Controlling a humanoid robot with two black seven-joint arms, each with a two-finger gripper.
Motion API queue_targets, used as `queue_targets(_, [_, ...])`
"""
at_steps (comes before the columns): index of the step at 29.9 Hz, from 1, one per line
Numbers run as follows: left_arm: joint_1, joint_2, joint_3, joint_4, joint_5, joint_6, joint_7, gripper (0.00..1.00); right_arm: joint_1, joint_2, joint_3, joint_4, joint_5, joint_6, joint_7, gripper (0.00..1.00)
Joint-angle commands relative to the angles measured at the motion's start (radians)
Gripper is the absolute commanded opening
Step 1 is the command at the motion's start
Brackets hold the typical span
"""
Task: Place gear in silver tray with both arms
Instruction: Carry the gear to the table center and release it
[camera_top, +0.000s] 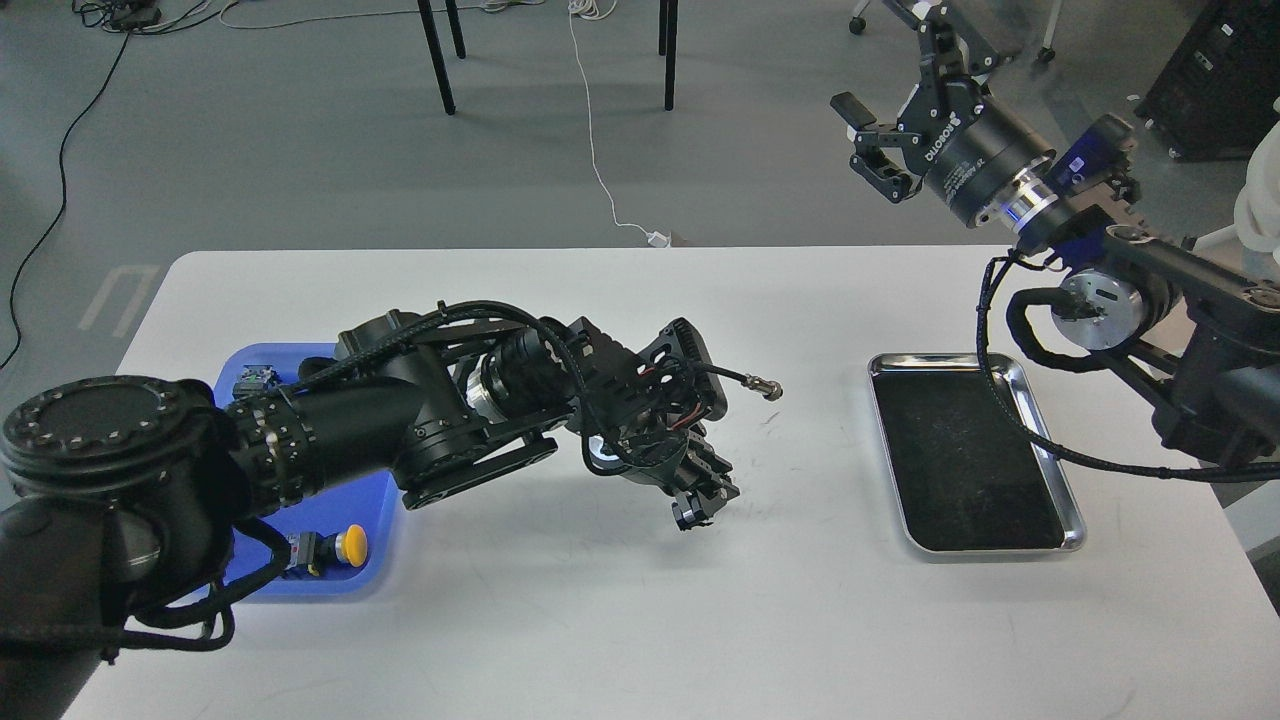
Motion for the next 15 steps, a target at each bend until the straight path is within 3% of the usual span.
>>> queue_targets(1, [0.004, -0.002, 0.009, 0.001, 0.000, 0.000, 0.000, 0.12, -0.003, 0.010, -0.001, -0.001, 0.000, 0.000, 0.000, 0.99])
queue_targets(8, [0.002, -0.002, 0.010, 0.005, 0.000, 0.000, 0.000, 0.14, -0.003, 0.013, -0.010, -0.009, -0.002, 0.000, 0.000, 0.99])
queue_targets(15, [0.010, -0.002, 0.044, 0.005, 0.000, 0.000, 0.000, 0.28, -0.004, 0.011, -0.014, -0.009, -0.002, 0.000, 0.000, 0.99])
